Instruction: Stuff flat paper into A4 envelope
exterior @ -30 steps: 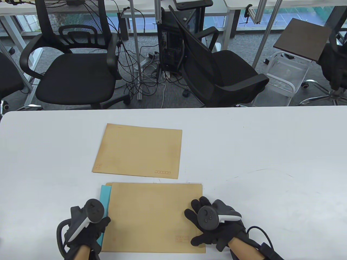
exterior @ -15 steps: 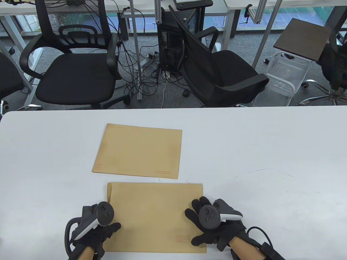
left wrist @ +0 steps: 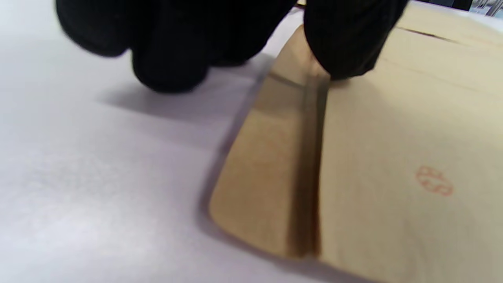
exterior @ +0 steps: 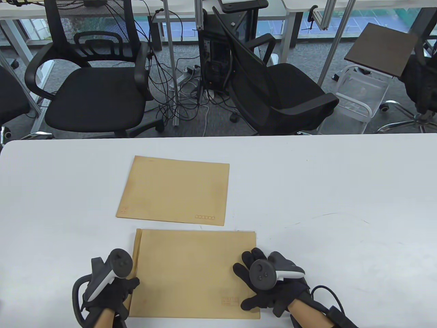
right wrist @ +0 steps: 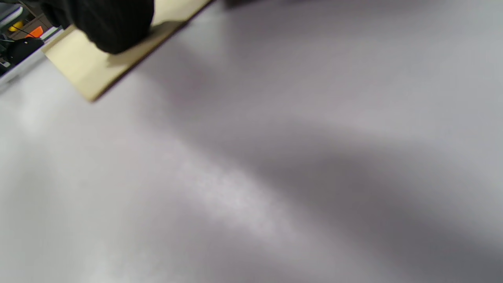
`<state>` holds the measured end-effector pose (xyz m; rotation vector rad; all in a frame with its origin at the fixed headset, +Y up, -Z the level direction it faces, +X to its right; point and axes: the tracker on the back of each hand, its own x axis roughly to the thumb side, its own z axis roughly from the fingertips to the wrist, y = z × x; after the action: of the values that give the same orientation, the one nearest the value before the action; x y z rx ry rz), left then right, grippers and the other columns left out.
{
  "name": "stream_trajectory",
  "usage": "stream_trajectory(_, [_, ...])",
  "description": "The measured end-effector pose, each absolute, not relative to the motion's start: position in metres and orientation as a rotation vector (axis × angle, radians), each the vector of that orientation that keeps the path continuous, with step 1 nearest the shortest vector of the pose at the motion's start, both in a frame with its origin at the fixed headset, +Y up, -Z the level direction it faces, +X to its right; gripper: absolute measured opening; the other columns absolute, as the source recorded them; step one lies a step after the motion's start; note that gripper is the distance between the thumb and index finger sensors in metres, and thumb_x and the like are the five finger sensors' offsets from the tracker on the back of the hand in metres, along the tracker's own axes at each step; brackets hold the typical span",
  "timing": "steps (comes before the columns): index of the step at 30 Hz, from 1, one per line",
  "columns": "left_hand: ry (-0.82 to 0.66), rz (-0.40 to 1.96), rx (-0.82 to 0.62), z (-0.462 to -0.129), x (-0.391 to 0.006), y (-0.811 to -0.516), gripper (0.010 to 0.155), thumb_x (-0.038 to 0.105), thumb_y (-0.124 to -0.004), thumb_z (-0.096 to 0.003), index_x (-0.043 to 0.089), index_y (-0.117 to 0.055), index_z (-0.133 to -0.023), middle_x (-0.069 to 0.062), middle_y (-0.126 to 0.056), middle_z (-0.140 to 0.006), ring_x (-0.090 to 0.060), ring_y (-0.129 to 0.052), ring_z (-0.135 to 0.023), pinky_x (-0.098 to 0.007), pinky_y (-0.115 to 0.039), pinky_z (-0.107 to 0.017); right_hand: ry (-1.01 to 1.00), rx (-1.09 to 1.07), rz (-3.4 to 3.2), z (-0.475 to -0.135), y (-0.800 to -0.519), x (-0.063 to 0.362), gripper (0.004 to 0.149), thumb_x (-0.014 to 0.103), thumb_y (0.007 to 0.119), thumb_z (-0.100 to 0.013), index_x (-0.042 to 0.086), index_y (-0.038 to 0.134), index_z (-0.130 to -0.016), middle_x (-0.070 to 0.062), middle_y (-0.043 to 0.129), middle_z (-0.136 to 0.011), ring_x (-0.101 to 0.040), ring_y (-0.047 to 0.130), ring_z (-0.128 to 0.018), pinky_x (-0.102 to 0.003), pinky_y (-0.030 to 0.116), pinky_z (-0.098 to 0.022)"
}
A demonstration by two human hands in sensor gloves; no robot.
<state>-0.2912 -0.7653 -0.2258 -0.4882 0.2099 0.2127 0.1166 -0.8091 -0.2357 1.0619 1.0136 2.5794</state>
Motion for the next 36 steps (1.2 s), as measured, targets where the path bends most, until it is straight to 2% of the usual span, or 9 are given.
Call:
stream_trajectory(7, [0.308, 0.363, -0.467, -0.228, -0.301, -0.773, 0.050, 0.037, -0.089, -0.0418, 0.005, -0.082, -0.079, -0.019, -0.089, -0.059, -0.022, -0.098, -0.037, -0.045, -0.084, -0.037, 1.017, 1.056, 2.582, -0.236, -0.809, 0.117, 0.098, 0.057, 0.066, -0.057, 0.015, -0.005, -0.110, -0.021, -0.022, -0.103, -0.051, -0.026, -0.089, -0.079, -0.009, -0.052])
stream_trajectory(10, [0.312, 0.396, -0.488, -0.228, -0.303, -0.774, 0.048, 0.037, -0.088, -0.0435, 0.004, -0.082, -0.078, -0.019, -0.089, -0.058, -0.023, -0.097, -0.036, -0.045, -0.083, -0.037, 1.017, 1.052, 2.583, -0.235, -0.809, 0.117, 0.098, 0.057, 0.066, -0.057, 0.015, -0.005, -0.110, -0.021, -0.022, -0.103, -0.051, -0.026, -0.089, -0.079, -0.009, -0.052])
stream_trajectory(14, [0.276, 0.364, -0.408, -0.227, -0.303, -0.774, 0.044, 0.040, -0.087, -0.0448, 0.006, -0.086, -0.074, -0.017, -0.092, -0.055, -0.021, -0.098, -0.033, -0.044, -0.084, -0.035, 1.017, 1.055, 2.582, -0.236, -0.809, 0.117, 0.098, 0.057, 0.066, -0.057, 0.015, -0.005, -0.110, -0.021, -0.022, -0.103, -0.051, -0.026, -0.089, -0.079, -0.009, -0.052])
stream_trajectory(18, [0.248, 0.454, -0.298, -0.226, -0.304, -0.759, 0.039, 0.038, -0.085, -0.0470, 0.012, -0.086, -0.076, -0.014, -0.095, -0.062, -0.025, -0.102, -0.041, -0.046, -0.084, -0.038, 1.002, 1.061, 2.622, -0.235, -0.806, 0.117, 0.099, 0.058, 0.066, -0.057, 0.014, -0.004, -0.111, -0.024, -0.019, -0.105, -0.054, -0.021, -0.091, -0.080, -0.005, -0.054])
stream_trajectory(20, [0.218, 0.429, -0.120, -0.226, -0.297, -0.739, 0.038, 0.036, -0.084, -0.0481, 0.012, -0.084, -0.078, -0.016, -0.096, -0.065, -0.027, -0.105, -0.042, -0.046, -0.086, -0.036, 0.894, 1.067, 2.699, -0.236, -0.794, 0.121, 0.100, 0.059, 0.068, -0.055, 0.016, -0.002, -0.112, -0.023, -0.012, -0.111, -0.056, -0.011, -0.098, -0.082, 0.001, -0.056])
stream_trajectory(24, [0.096, 0.410, 0.029, -0.229, -0.278, -0.689, 0.039, 0.033, -0.082, -0.0485, 0.013, -0.080, -0.082, -0.016, -0.096, -0.066, -0.026, -0.106, -0.042, -0.044, -0.087, -0.036, 0.565, 0.979, 2.767, -0.249, -0.763, 0.140, 0.102, 0.062, 0.069, -0.052, 0.016, 0.001, -0.113, -0.029, 0.000, -0.115, -0.061, 0.004, -0.103, -0.084, 0.010, -0.058])
stream_trajectory(26, [0.047, 0.464, 0.061, -0.233, -0.268, -0.661, 0.039, 0.031, -0.082, -0.0488, 0.013, -0.079, -0.083, -0.017, -0.095, -0.067, -0.026, -0.105, -0.043, -0.045, -0.086, -0.037, 0.483, 0.866, 2.678, -0.256, -0.748, 0.151, 0.104, 0.062, 0.071, -0.051, 0.018, -0.001, -0.112, -0.030, 0.001, -0.115, -0.062, 0.004, -0.103, -0.085, 0.013, -0.058])
stream_trajectory(31, [-0.063, 0.469, 0.161, -0.241, -0.242, -0.597, 0.039, 0.029, -0.081, -0.0474, 0.015, -0.080, -0.084, -0.016, -0.095, -0.070, -0.027, -0.104, -0.047, -0.046, -0.085, -0.040, -0.018, 0.743, 2.715, -0.276, -0.698, 0.164, 0.110, 0.066, 0.074, -0.044, 0.014, 0.009, -0.115, -0.031, 0.013, -0.117, -0.064, 0.019, -0.105, -0.085, 0.026, -0.059])
stream_trajectory(36, [-0.145, 0.463, 0.204, -0.245, -0.221, -0.554, 0.038, 0.028, -0.080, -0.0470, 0.018, -0.080, -0.084, -0.015, -0.094, -0.073, -0.029, -0.103, -0.051, -0.047, -0.084, -0.043, -0.145, 0.635, 2.480, -0.296, -0.647, 0.159, 0.108, 0.060, 0.080, -0.045, 0.010, 0.018, -0.118, -0.033, 0.023, -0.118, -0.065, 0.030, -0.105, -0.085, 0.025, -0.059])
